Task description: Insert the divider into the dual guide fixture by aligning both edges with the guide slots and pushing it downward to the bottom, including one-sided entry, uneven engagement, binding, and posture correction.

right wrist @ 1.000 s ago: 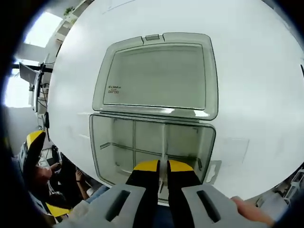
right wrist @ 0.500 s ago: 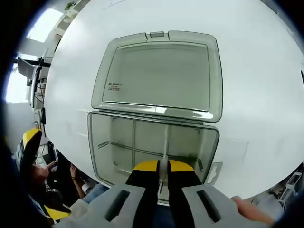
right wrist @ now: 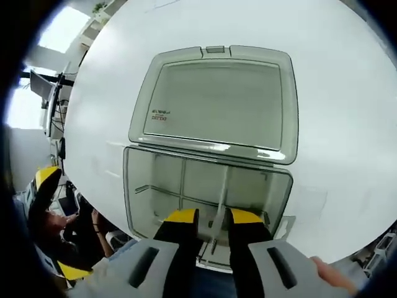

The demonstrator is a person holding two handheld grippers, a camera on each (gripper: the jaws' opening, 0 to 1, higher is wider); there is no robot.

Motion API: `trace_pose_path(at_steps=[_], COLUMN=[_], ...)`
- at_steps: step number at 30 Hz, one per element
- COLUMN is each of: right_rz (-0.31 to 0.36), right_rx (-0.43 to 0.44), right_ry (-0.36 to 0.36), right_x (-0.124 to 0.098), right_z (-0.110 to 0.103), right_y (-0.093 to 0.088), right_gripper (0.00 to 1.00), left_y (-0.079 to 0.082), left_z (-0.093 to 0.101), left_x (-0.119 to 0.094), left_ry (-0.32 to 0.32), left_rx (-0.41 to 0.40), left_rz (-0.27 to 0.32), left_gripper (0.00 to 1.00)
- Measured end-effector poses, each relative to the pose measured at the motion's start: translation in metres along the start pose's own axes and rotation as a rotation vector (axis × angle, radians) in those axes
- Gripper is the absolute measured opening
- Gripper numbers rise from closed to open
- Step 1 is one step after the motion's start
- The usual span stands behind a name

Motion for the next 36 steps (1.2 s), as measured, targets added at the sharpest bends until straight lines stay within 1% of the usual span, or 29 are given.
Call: trace_pose_path(at_steps=[3,6,8,13,14,15,18,23,26,29,33,36], right_rz=[-0.001,0.016,0.02,0.025,0.025,0.023,0.019,0.011,0.006,0.008,0.017,0.022], right_rx=[0.005,0.009,0.012,0.02,0.017,0.015,-0.009,-0.006,-0.02,-0.025,-0.051,-0.049], right_ry=[0.001,0.006,0.015,0.021,0.024,0.028,0.012,-0.014,-0.03,-0.041,-0.073,-0.079], right_x=[-0.003,-0.009,-0.012,-0.011,-0.011,-0.012,-0.011,-0.01,-0.01,-0.009,-0.008,-0.008], right_z=[0.003,0.006,0.005,0.006,0.005,0.001,0.0,0.002,0.001,0.001,-0.002,-0.002], right_y=[-0.001,-0.002,-0.004,-0.003,-0.003,-0.005,-0.004,-0.003,-0.003,-0.003,-0.004,-0.004], right_gripper=[0.13,0.12,0.09,0.05,0.02,0.03,0.02,0.0,0.0,0.0,0.0,0.0], left_y=[0.001,0.001,0.002,0.003,0.003,0.004,0.004,0.004,0.003,0.003,0.003,0.002], left_z=[0.001,0.002,0.003,0.004,0.005,0.005,0.006,0.006,0.007,0.007,0.007,0.007], left_x=[0.0,-0.001,-0.001,0.0,0.0,0.0,0.0,-0.001,-0.001,-0.001,-0.002,-0.003], left_ry=[-0.001,-0.002,-0.003,-0.003,-0.003,-0.003,-0.001,0.002,0.003,0.005,0.01,0.016], left_rx=[0.003,0.006,0.005,0.012,0.012,0.013,0.015,0.014,0.015,0.012,0.01,0.009], left_rz=[0.002,0.001,0.0,-0.003,-0.003,-0.003,-0.005,-0.01,-0.016,-0.019,-0.023,-0.027], left_gripper=[0.53,0.53,0.53,0.53,0.53,0.53,0.53,0.53,0.52,0.52,0.51,0.51])
Point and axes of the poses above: the point that each gripper's makers call its tool centre point, and the gripper's own axes: x roughly forward along the fingers, z roughly to its right, y roughly out of its top, the point moved 3 cm from there along -x, roughly backward along the fingers, and after that the axes turned 6 degrees about -x, right-handed, at the moved point
